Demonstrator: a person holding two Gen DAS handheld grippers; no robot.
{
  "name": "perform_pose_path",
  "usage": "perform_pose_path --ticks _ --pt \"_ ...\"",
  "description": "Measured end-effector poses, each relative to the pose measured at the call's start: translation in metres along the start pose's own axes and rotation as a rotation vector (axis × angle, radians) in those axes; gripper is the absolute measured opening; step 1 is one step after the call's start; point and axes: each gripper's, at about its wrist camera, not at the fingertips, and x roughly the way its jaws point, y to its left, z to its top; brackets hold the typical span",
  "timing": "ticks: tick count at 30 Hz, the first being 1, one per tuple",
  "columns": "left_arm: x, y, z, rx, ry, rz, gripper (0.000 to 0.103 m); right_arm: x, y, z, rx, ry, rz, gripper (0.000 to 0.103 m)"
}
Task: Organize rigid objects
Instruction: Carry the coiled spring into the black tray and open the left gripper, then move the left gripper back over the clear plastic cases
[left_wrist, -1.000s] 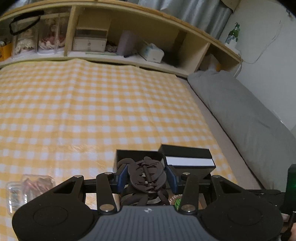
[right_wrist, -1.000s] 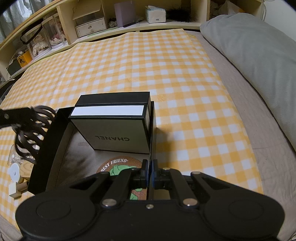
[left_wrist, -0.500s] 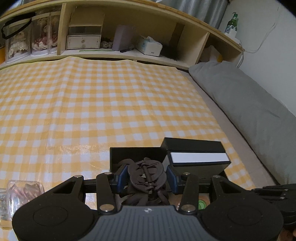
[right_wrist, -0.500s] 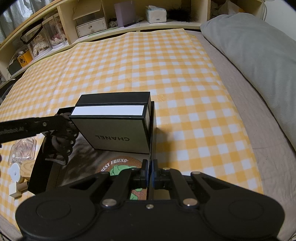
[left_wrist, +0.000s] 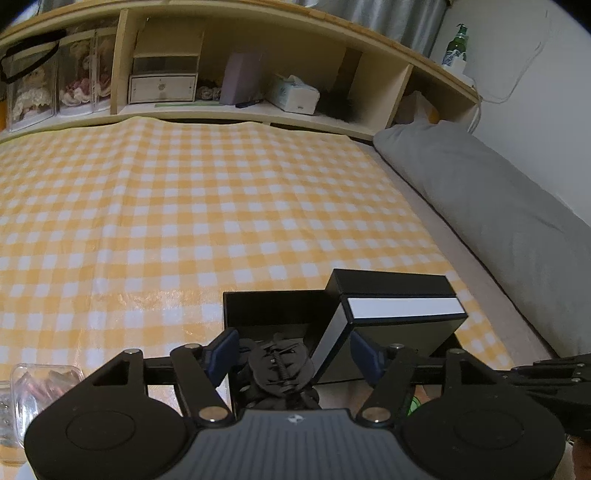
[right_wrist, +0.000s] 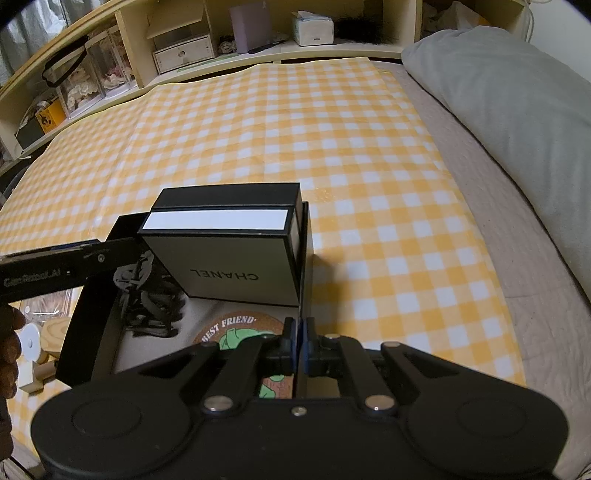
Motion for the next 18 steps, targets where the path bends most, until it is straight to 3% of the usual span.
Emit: perform_pose_path --ticks 3,7,14,18 --pt "-0.005 -0.002 0.003 0.004 0.005 -0.016 0.068 0.000 0.001 0.000 0.000 0.000 0.001 0.004" --pt "-0.014 -0.010 0.005 0.029 0.015 -0.032 0.083 0.000 0.000 0.000 0.002 0.000 0.001 0.004" --pt "-0.041 -0.020 0.000 0.088 0.023 -0.058 0.099 0.000 0.000 0.000 0.000 0.000 0.000 0.004" --pt "-0.058 -0.023 -0.002 0.135 0.013 -0.059 0.103 0.000 0.002 0.000 -0.004 0.000 -0.005 0.004"
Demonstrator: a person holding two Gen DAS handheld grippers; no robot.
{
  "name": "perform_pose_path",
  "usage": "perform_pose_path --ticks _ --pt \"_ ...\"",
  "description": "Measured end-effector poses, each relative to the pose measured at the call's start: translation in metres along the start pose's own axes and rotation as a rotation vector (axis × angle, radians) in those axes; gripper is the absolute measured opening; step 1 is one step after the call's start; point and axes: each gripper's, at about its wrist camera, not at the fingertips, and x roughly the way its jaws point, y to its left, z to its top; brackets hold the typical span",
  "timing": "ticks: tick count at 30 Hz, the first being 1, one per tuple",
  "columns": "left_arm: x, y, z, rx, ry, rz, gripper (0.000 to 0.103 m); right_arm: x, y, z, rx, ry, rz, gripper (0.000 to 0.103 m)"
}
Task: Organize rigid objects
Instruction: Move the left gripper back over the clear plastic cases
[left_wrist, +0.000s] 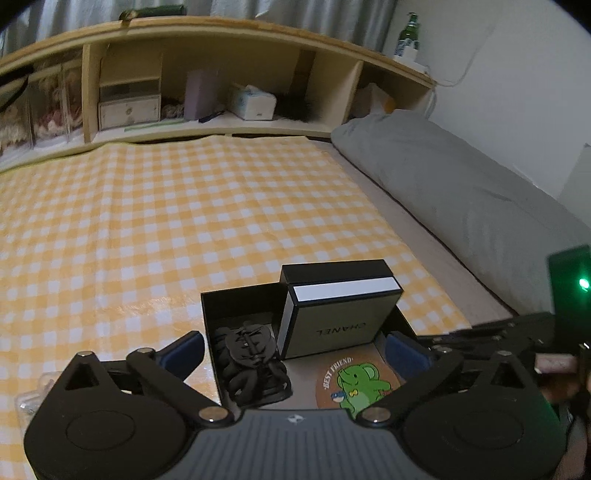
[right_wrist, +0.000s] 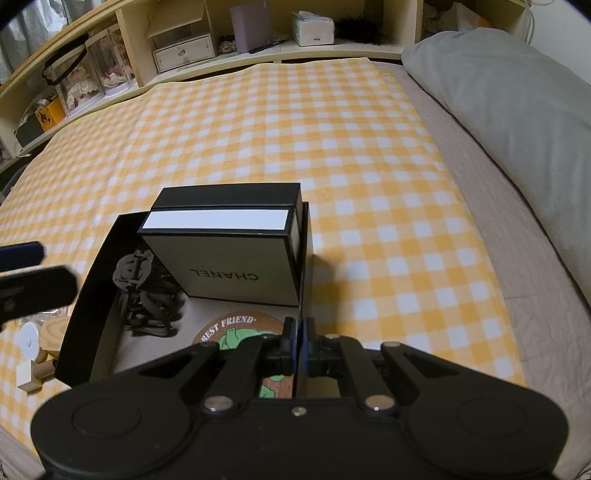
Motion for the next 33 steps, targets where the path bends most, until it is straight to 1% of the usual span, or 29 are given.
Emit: perform_pose_path --ticks 3,9,14,22,24,28,30,33 --pt "-0.014 0.000 -0.002 0.035 -0.005 0.001 0.103 0.000 0.001 0.000 -0.006 -0.001 -0.006 0.004" --pt "-0.039 0.012 -0.010 0.063 -0.015 0.011 0.103 0.001 0.002 0.000 -0.013 0.002 -0.014 0.004" --pt "-0.055 0.034 -0.017 0.052 -0.020 0.065 0.103 0.001 0.002 0.000 -0.002 0.001 -0.007 0.004" --pt "-0.067 0.079 -0.033 0.045 0.011 0.153 0.103 0.000 -0.003 0.000 0.008 -0.001 0.001 0.004" --pt "-0.067 0.092 -0.038 0.027 0.026 0.183 0.103 0.000 -0.003 -0.001 0.005 0.002 -0.002 0.004" --pt "-0.065 0.121 -0.048 -0.054 0.048 0.228 0.103 0.002 -0.002 -0.002 0.002 0.005 -0.016 0.006" --pt "-0.061 0.134 -0.053 -0.078 0.053 0.252 0.103 0.003 -0.001 -0.002 0.003 0.005 -0.018 0.006" --pt "-0.055 0.154 -0.058 -0.142 0.064 0.272 0.103 0.003 -0.001 -0.002 0.003 0.002 -0.018 0.006"
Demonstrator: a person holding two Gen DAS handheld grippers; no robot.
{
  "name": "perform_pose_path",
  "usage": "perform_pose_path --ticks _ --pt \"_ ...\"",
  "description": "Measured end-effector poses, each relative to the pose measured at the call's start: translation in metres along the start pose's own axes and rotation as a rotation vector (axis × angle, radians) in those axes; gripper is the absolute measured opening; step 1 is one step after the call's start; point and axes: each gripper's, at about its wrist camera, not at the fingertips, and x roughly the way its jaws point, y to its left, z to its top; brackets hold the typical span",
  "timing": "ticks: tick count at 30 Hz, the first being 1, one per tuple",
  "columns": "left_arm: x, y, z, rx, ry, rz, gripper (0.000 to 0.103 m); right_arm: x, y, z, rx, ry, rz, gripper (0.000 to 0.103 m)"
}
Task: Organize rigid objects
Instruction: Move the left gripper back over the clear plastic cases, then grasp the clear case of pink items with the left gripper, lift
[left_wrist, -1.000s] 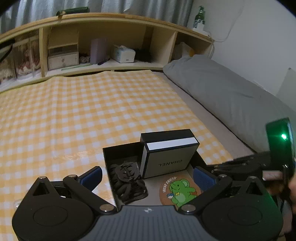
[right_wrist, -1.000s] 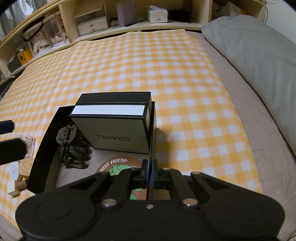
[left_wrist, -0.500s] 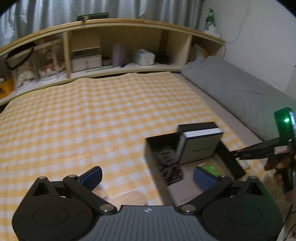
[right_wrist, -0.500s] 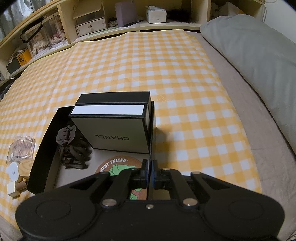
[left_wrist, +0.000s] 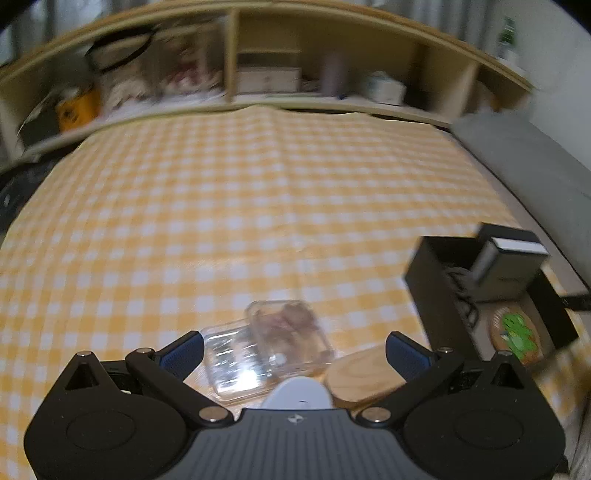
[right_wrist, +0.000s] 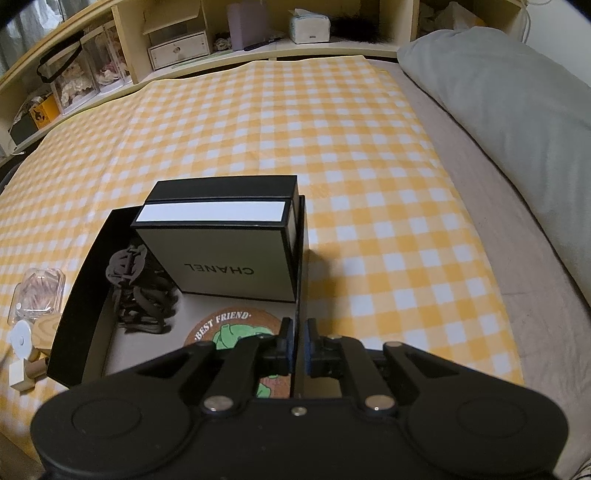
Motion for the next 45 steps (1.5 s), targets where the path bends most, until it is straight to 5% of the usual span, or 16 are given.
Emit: perform_pose_path --ticks 6,14,19,21,25,33,45 --pt "0.017 0.011 0.002 -0.141 0.005 -0.005 0.101 0.001 0.001 0.000 -0.002 0.001 0.000 0.004" --pt "0.060 0.006 0.002 -0.264 0.057 0.002 0.076 0.002 0.002 0.000 -0.016 0.007 -0.006 0.004" --pt "0.074 0.008 -0.002 -0.276 0.077 0.032 0.071 0.002 0.002 0.000 -0.021 0.007 -0.008 0.004" --pt "0.075 0.008 -0.002 -0.265 0.076 0.030 0.064 0.002 0.003 0.000 -0.026 0.008 -0.010 0.004" --pt "0.076 0.010 -0.002 -0.269 0.084 0.021 0.029 0.002 0.004 -0.001 -0.031 0.009 -0.011 0.004" --pt "0.068 0.011 0.000 -0.308 0.032 -0.054 0.019 0.003 0.004 0.000 -0.038 0.011 -0.014 0.004" --pt "0.095 -0.009 0.020 -0.155 -0.089 -0.005 0.020 0.002 0.004 -0.001 -0.047 0.014 -0.015 0.004"
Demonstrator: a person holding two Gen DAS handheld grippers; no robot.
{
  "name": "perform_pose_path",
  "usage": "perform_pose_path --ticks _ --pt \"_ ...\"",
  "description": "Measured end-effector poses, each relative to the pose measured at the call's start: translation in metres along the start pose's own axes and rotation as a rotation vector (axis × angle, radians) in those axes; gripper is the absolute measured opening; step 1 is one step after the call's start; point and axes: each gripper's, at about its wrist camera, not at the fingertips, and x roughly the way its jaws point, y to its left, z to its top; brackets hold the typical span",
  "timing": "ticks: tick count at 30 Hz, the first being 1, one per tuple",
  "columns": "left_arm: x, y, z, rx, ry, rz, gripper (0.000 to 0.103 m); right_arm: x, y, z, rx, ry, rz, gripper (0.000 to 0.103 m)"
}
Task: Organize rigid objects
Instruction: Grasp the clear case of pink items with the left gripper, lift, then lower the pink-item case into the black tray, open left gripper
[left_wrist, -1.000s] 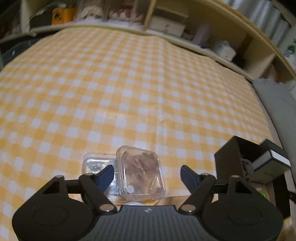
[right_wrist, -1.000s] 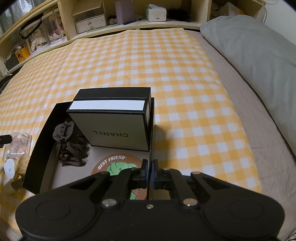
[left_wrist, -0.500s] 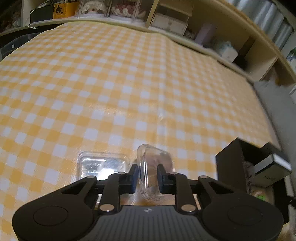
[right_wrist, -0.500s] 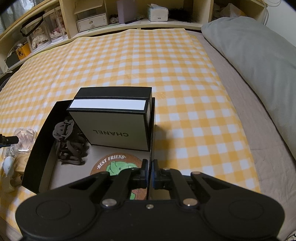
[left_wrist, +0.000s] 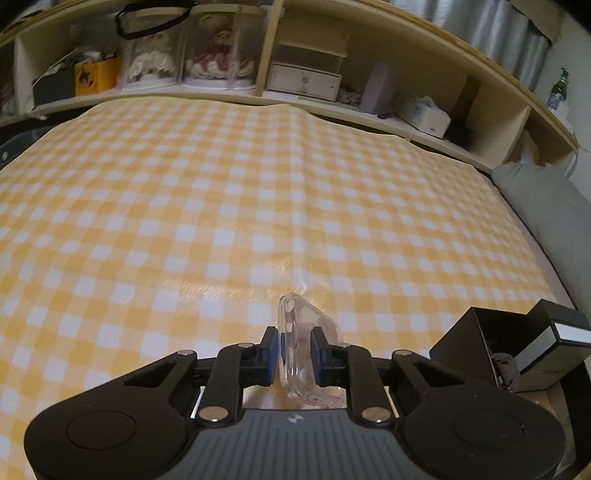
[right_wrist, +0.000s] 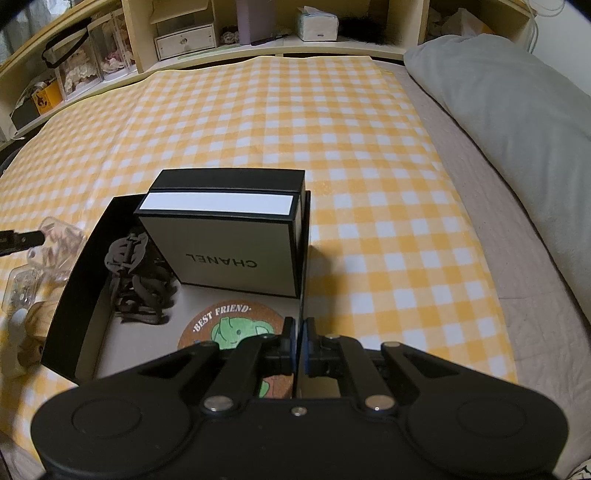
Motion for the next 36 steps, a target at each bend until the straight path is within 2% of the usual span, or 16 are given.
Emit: perform_pose_path --ticks 1,3,4,5,9,11,15,18,21,24,27,28,36 --pt "0.003 -0.002 -0.001 0.015 -0.003 0.006 0.021 0.000 0.000 0.000 0.000 0.000 0.000 0.004" --pt "0.010 -0.004 -0.003 0.048 0.014 0.027 0.043 0.000 0.000 0.000 -0.002 0.001 -0.001 0.004" --pt "0.013 -0.005 -0.005 0.058 0.020 0.040 0.067 0.000 0.000 0.000 -0.001 0.000 0.000 0.004" --pt "0.015 -0.005 -0.007 0.058 0.022 0.051 0.079 0.000 0.000 0.000 0.000 0.000 0.000 0.004" --pt "0.021 -0.007 -0.010 0.053 0.064 0.025 0.082 0.000 0.000 0.000 0.000 0.000 0.000 0.004" --pt "0.023 -0.012 -0.009 0.052 0.070 0.022 0.090 0.000 0.000 0.000 0.001 0.001 -0.001 0.004" --pt "0.035 -0.026 -0.011 0.061 0.094 0.031 0.093 0.000 0.000 0.000 0.000 0.000 -0.001 0.004" --pt "0.047 -0.033 -0.015 0.049 0.111 0.073 0.093 0.000 0.000 0.000 0.000 0.000 -0.001 0.004" --pt "0.052 -0.041 -0.016 0.080 0.086 0.121 0.093 0.000 0.000 0.000 0.001 0.000 -0.001 0.004" --pt "0.054 -0.045 -0.018 0.093 0.078 0.139 0.092 0.000 0.000 0.000 0.000 0.000 0.000 0.004" --pt "0.052 -0.047 -0.020 0.121 0.079 0.152 0.083 0.000 0.000 0.000 0.001 0.000 0.000 0.004" --pt "0.049 -0.046 -0.020 0.117 0.078 0.145 0.075 0.000 0.000 0.000 0.001 0.000 0.001 0.004" --pt "0.026 -0.036 -0.004 -0.010 0.062 0.077 0.075 0.000 0.000 0.000 0.003 0.000 0.001 0.004"
